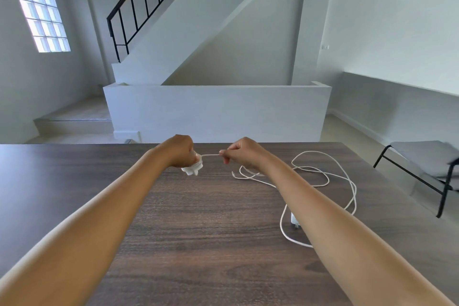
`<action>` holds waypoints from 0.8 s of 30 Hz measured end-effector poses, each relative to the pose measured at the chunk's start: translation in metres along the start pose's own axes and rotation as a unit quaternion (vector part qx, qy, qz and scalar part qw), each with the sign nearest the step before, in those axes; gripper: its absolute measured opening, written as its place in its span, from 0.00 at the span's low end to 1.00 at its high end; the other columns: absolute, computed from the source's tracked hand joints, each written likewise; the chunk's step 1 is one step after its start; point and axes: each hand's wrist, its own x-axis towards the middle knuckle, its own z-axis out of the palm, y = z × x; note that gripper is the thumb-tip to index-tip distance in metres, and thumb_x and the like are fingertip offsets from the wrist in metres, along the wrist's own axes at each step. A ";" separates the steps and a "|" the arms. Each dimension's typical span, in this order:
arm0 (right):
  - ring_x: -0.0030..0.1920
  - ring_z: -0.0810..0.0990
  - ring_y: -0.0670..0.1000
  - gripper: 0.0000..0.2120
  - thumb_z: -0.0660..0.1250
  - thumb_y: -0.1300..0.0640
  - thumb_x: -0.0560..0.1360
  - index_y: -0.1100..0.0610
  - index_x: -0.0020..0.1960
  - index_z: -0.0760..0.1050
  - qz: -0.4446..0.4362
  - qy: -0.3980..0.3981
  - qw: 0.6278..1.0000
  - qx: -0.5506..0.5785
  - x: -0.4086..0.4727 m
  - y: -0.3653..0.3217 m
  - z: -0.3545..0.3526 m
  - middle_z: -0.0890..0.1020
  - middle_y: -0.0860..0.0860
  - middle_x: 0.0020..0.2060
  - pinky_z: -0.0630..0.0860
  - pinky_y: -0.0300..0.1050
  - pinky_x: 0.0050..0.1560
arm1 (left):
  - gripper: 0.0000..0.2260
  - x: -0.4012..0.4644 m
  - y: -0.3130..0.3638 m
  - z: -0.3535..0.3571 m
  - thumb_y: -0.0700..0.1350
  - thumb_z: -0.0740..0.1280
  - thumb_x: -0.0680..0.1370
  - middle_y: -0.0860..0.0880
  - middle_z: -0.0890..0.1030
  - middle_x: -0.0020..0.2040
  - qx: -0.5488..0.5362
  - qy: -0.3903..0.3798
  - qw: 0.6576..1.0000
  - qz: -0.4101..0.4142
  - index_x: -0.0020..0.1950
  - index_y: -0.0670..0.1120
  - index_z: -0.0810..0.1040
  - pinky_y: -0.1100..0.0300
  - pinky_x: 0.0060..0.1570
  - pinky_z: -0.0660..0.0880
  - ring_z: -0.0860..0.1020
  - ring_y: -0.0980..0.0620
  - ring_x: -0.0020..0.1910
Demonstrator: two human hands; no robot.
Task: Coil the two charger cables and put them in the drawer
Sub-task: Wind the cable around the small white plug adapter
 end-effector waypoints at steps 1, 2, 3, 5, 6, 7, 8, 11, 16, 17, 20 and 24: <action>0.22 0.62 0.44 0.15 0.66 0.51 0.77 0.54 0.34 0.80 0.004 -0.011 1.000 0.018 -0.001 -0.002 0.004 0.67 0.45 0.20 0.61 0.39 0.29 | 0.13 0.001 0.002 0.005 0.47 0.61 0.77 0.45 0.77 0.38 0.021 0.036 0.999 -0.010 0.34 0.43 0.72 0.60 0.33 0.67 0.73 0.49 0.35; 0.24 0.63 0.45 0.13 0.65 0.53 0.77 0.54 0.35 0.80 0.008 -0.025 0.999 0.039 -0.003 -0.003 0.007 0.68 0.46 0.23 0.61 0.39 0.29 | 0.12 0.000 0.005 0.010 0.47 0.60 0.78 0.44 0.78 0.45 0.036 0.079 0.996 -0.021 0.38 0.42 0.73 0.58 0.38 0.70 0.76 0.46 0.41; 0.26 0.63 0.46 0.12 0.64 0.55 0.77 0.55 0.37 0.81 0.010 -0.038 0.997 0.061 -0.004 -0.004 0.010 0.68 0.47 0.25 0.62 0.39 0.29 | 0.10 -0.001 0.009 0.015 0.47 0.60 0.79 0.43 0.75 0.51 0.040 0.127 0.991 -0.033 0.46 0.41 0.74 0.56 0.43 0.71 0.76 0.43 0.48; 0.26 0.63 0.46 0.09 0.63 0.58 0.77 0.56 0.42 0.81 0.016 -0.056 0.992 0.108 -0.007 -0.006 0.016 0.68 0.48 0.26 0.61 0.38 0.27 | 0.12 -0.003 0.016 0.024 0.47 0.59 0.80 0.40 0.70 0.58 0.024 0.207 0.977 -0.053 0.58 0.39 0.70 0.52 0.50 0.70 0.73 0.39 0.57; 0.26 0.63 0.46 0.09 0.63 0.57 0.78 0.55 0.45 0.81 0.019 -0.064 0.989 0.129 -0.008 -0.006 0.018 0.68 0.48 0.26 0.61 0.37 0.27 | 0.14 -0.003 0.018 0.027 0.46 0.58 0.81 0.39 0.69 0.60 0.007 0.233 0.971 -0.052 0.61 0.38 0.69 0.51 0.51 0.70 0.71 0.39 0.58; 0.26 0.63 0.45 0.09 0.62 0.57 0.78 0.55 0.48 0.81 0.018 -0.070 0.987 0.142 -0.009 -0.007 0.020 0.67 0.48 0.27 0.61 0.36 0.26 | 0.15 -0.003 0.019 0.030 0.46 0.57 0.81 0.38 0.69 0.61 -0.009 0.251 0.966 -0.053 0.62 0.37 0.67 0.50 0.53 0.70 0.70 0.38 0.59; 0.26 0.63 0.45 0.10 0.62 0.55 0.79 0.55 0.50 0.81 0.015 -0.077 0.985 0.151 -0.010 -0.007 0.021 0.67 0.48 0.27 0.61 0.35 0.27 | 0.16 -0.001 0.019 0.033 0.46 0.56 0.82 0.37 0.68 0.61 -0.024 0.265 0.963 -0.053 0.63 0.35 0.67 0.50 0.54 0.70 0.70 0.38 0.59; 0.27 0.63 0.44 0.12 0.60 0.53 0.81 0.56 0.57 0.80 0.004 -0.096 0.982 0.164 -0.011 -0.005 0.026 0.66 0.48 0.28 0.61 0.34 0.27 | 0.17 0.004 0.017 0.035 0.48 0.55 0.82 0.37 0.69 0.58 -0.107 0.297 0.947 -0.063 0.59 0.35 0.71 0.47 0.51 0.70 0.72 0.37 0.55; 0.28 0.62 0.44 0.13 0.58 0.52 0.82 0.56 0.59 0.79 0.025 -0.131 0.972 0.193 -0.010 0.007 0.031 0.66 0.48 0.29 0.59 0.35 0.28 | 0.20 0.012 0.017 0.020 0.51 0.58 0.80 0.45 0.73 0.33 -0.392 0.279 0.862 -0.161 0.31 0.43 0.70 0.59 0.35 0.67 0.71 0.47 0.33; 0.28 0.62 0.44 0.13 0.58 0.52 0.82 0.55 0.59 0.79 0.030 -0.141 0.971 0.193 -0.010 0.009 0.031 0.67 0.48 0.29 0.59 0.35 0.29 | 0.19 0.014 0.017 0.017 0.52 0.60 0.79 0.45 0.75 0.32 -0.462 0.254 0.829 -0.186 0.31 0.43 0.71 0.59 0.35 0.69 0.73 0.47 0.32; 0.29 0.63 0.44 0.14 0.58 0.50 0.82 0.54 0.60 0.78 0.032 -0.161 0.969 0.183 -0.008 0.011 0.031 0.67 0.48 0.30 0.60 0.36 0.30 | 0.12 0.012 0.021 0.005 0.47 0.65 0.79 0.45 0.79 0.37 -0.656 0.186 0.705 -0.196 0.39 0.42 0.75 0.56 0.43 0.77 0.77 0.50 0.35; 0.30 0.62 0.45 0.14 0.56 0.49 0.82 0.51 0.60 0.78 0.031 -0.159 0.973 0.162 -0.005 0.016 0.026 0.66 0.48 0.31 0.61 0.36 0.31 | 0.08 0.001 0.021 -0.007 0.42 0.63 0.80 0.44 0.77 0.40 -0.754 0.101 0.637 -0.124 0.43 0.40 0.76 0.59 0.39 0.74 0.75 0.50 0.38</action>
